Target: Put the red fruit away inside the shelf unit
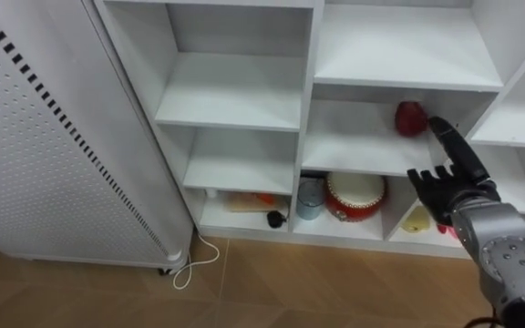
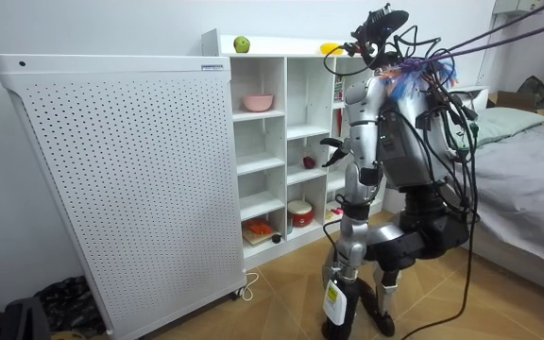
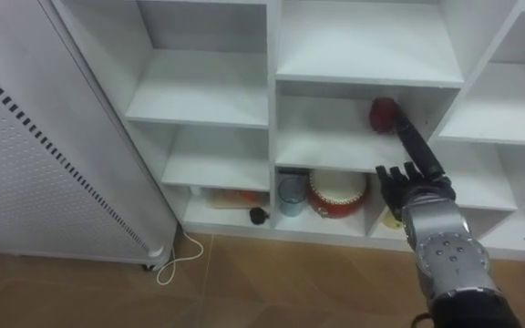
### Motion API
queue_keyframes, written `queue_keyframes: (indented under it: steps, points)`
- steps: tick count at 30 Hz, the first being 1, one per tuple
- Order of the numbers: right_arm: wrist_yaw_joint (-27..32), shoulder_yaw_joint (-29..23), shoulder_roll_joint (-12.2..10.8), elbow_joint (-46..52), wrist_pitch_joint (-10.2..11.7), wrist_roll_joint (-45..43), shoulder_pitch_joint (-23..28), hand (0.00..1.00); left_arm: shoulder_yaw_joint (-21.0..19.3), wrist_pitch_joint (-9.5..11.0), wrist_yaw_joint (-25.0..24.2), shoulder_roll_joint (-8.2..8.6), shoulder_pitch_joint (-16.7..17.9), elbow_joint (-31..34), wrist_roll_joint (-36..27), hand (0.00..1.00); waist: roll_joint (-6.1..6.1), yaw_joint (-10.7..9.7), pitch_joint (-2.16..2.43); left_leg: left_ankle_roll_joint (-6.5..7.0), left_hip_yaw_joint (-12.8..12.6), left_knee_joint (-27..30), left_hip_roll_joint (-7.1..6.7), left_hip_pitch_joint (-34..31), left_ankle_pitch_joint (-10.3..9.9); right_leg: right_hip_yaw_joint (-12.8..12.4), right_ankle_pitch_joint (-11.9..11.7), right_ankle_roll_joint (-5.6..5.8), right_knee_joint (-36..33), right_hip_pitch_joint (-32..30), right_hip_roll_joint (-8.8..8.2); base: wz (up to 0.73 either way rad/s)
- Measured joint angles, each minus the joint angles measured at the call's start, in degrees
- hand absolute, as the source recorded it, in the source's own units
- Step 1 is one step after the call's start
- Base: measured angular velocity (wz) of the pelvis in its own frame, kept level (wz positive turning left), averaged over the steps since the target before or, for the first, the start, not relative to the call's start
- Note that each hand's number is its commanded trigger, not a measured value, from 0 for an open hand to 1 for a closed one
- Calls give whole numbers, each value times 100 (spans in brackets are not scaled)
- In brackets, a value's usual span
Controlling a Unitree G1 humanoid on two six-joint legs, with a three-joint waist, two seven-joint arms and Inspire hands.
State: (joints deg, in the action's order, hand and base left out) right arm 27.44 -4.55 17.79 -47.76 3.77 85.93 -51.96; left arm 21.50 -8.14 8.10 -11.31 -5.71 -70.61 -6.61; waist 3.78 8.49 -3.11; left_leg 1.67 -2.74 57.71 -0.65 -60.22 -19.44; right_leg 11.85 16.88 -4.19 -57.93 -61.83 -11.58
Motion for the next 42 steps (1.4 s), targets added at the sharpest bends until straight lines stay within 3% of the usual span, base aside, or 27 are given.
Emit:
queue_keyframes:
  steps: [13,16,20,23,27,33,37,39,42]
  points:
    - [-206,49,119,-158,46,7,23,0,6,-27,-12,-41,210,228,-1,0,-29,239,-2,-26,10,-23,5,171,-28,-42,25,36,32,155,86,-1]
    - [-515,103,120,-481,35,101,203,0,7,-30,-50,-34,304,299,1,0,-120,298,-23,-49,53,-123,6,494,-68,-1,41,54,154,512,108,0]
    - [-1236,284,126,-1127,-46,163,471,0,-6,-60,-239,-41,349,310,0,0,-206,326,-20,-66,48,-509,48,1083,-41,48,-3,111,566,1112,178,-4]
    - [-1866,390,198,-1821,-232,143,720,0,-111,-67,-364,-41,299,284,3,0,-228,428,-23,-88,65,-873,99,1554,2,110,-95,121,994,1599,258,-8]
    - [-2592,453,265,-2369,-484,-121,1288,0,-357,-65,-550,-94,89,64,-13,0,-259,386,-22,-67,75,-1519,125,2175,166,175,-246,121,1630,2237,369,3]
    - [-3155,448,280,-2802,-654,-555,1826,0,-867,-48,-561,-134,-259,-212,-18,0,-348,114,-19,-84,59,-2417,159,3058,399,288,-468,164,2551,3131,488,-2]
    - [-3394,464,258,-2800,-744,-1030,2455,0,-1230,42,-520,-150,-315,-203,-67,0,-422,-74,51,-88,42,-3065,171,3802,510,352,-603,219,3163,3876,583,-1]
    - [-3503,554,218,-2778,-768,-1286,3049,0,-1409,124,-523,-200,-150,-89,-59,0,-420,-194,191,-90,-8,-3547,153,4382,578,346,-634,275,3536,4392,661,-3]
    - [-3578,586,178,-2773,-788,-1668,3810,0,-1733,232,-469,-268,56,-69,-6,0,-359,-287,290,-100,-140,-4043,149,5113,630,302,-626,331,3874,4988,723,-14]
